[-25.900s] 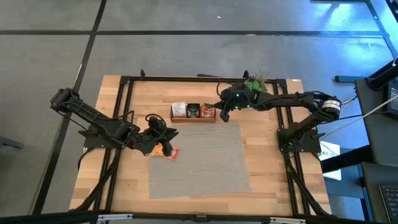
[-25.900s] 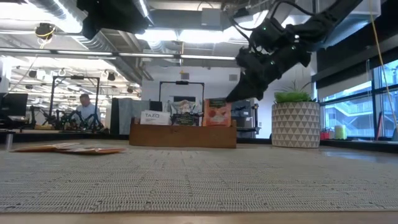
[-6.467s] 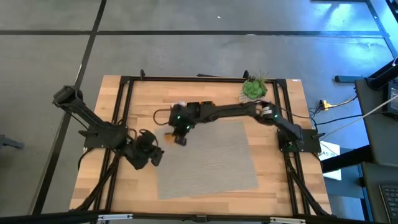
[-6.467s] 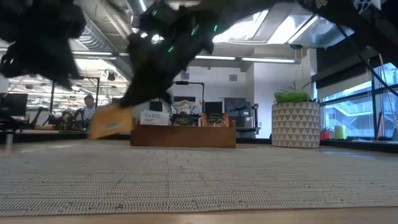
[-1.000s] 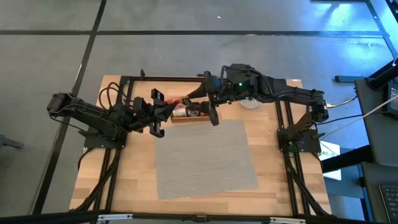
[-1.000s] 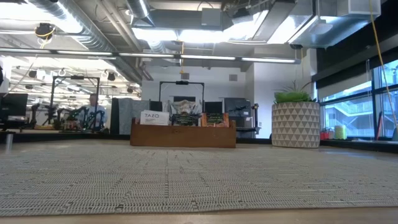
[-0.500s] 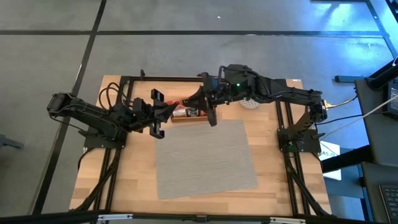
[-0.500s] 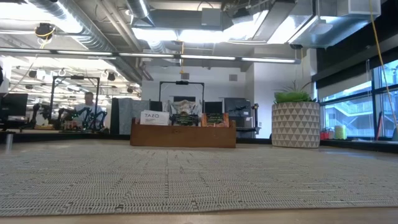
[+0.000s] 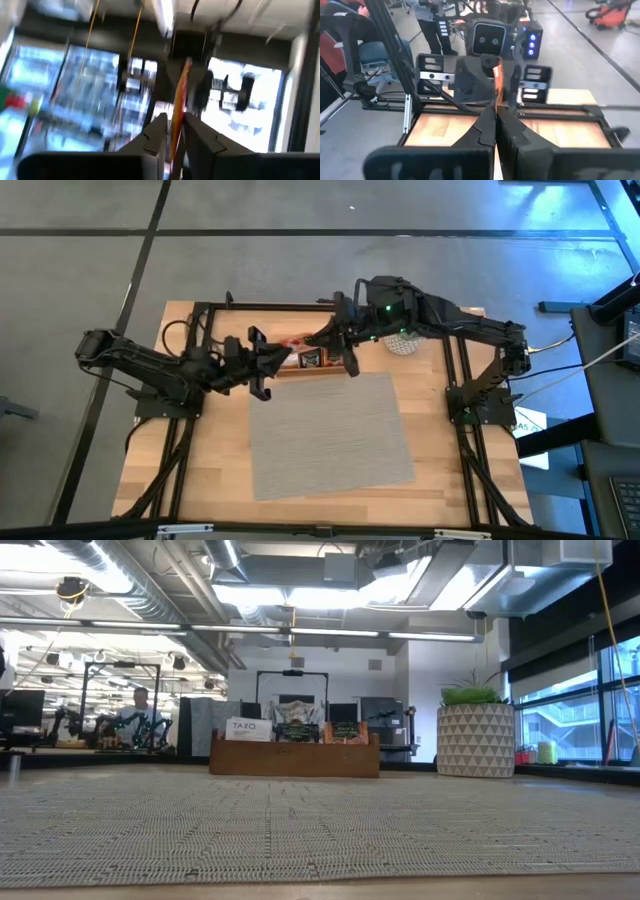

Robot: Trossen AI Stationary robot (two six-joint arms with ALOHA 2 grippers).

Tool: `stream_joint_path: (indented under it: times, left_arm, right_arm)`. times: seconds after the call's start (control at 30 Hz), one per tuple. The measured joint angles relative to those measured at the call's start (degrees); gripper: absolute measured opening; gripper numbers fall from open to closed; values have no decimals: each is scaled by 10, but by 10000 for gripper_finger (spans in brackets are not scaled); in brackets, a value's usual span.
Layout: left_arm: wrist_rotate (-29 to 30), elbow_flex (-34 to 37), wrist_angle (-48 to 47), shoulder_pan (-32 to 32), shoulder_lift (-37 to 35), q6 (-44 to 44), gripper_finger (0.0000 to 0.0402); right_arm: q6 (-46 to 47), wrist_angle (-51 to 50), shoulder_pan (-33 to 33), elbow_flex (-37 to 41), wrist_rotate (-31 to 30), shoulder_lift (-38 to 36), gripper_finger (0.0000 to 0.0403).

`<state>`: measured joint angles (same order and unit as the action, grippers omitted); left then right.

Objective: Pick & Place Tea
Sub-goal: Put the orange tea bag into the right section of the wooden organizer

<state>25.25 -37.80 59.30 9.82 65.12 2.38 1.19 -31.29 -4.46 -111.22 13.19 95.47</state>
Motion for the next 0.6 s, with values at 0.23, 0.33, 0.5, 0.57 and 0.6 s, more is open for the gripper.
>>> stream_joint_path:
  times: [0.23, 0.33, 0.5, 0.57, 0.6]
  left_arm:
    - [19, 0, -329, -11, -74, 139, 96]
    - [24, 0, -470, -19, -104, 218, 101]
    - [-7, 0, -644, -37, -121, 335, 101]
    - [-33, 0, -702, -41, -118, 370, 100]
    - [-48, 0, -722, -43, -114, 392, 99]
  right_arm:
    - [-30, -197, -61, -1, -36, -6, 4]
    - [-62, -273, -89, -1, -63, 13, 4]
    - [-111, -334, -122, -1, -76, 75, 3]
    - [-133, -357, -128, -1, -76, 106, 3]
    - [-141, -370, -129, 0, -77, 121, 3]
